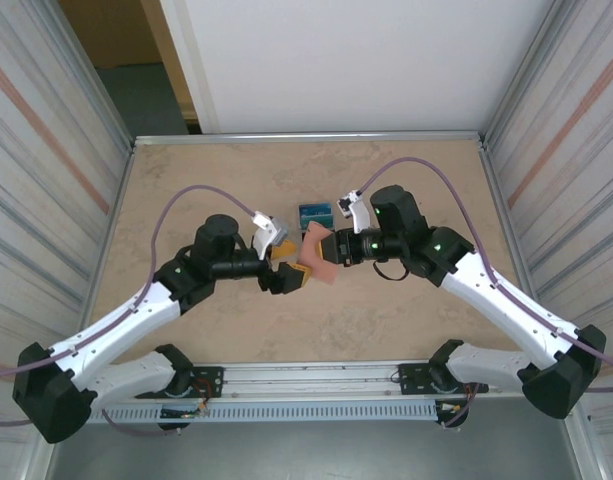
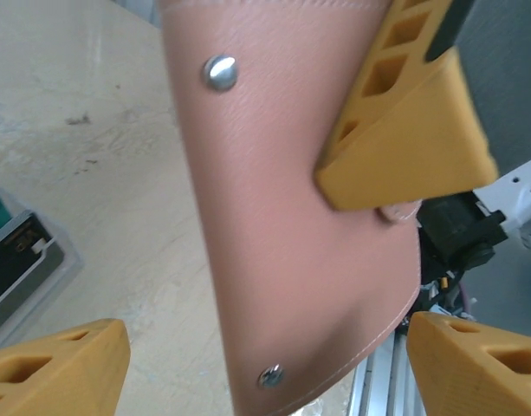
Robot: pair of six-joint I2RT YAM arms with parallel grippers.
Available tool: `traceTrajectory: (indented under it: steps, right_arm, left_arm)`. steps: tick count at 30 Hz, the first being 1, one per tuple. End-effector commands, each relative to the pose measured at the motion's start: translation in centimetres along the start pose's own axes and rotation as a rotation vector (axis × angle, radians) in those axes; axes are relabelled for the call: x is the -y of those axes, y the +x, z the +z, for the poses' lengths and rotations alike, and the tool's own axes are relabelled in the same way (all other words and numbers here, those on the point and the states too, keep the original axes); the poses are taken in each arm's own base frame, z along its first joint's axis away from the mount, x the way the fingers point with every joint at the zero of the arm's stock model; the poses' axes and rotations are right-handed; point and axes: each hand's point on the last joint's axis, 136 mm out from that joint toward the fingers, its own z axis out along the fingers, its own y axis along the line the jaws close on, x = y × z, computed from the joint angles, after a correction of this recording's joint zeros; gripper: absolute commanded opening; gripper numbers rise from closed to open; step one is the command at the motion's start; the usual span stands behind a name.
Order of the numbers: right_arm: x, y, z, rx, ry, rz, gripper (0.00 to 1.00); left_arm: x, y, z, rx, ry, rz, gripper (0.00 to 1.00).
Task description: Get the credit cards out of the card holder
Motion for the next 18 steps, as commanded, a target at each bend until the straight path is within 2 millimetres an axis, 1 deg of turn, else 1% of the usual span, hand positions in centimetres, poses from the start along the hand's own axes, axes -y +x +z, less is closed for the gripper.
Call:
traceTrajectory:
  steps: [1, 8, 11, 14, 18]
  right_arm:
    - [-1.3, -0.8, -0.5, 0.011, -0.019, -0.054, 0.15]
    - [-1.1, -1.1, 0.0, 0.005, -0.014, -0.056, 0.15]
    - [-1.1, -1.0, 0.4, -0.007, -0.013, -0.055, 0.15]
    - [-0.9, -1.0, 0.8, -0.016, -0.006, -0.051, 0.16]
    - [-0.6, -0.9, 1.4, -0.027, 0.007, -0.049, 0.17]
  left_arm:
    - [2.1, -2.0, 0.1, 0.051, 0.114, 0.038, 0.79]
    - [2.7, -0.8, 1.4, 0.004, 0.162, 0.014, 0.67]
    - [3.0, -0.8, 1.9, -0.001, 0.172, 0.013, 0.59]
    - [3.2, -0.8, 2.3, -0.004, 0.184, 0.008, 0.53]
    - [3.4, -0.7, 2.7, -0.013, 0.202, 0.007, 0.42]
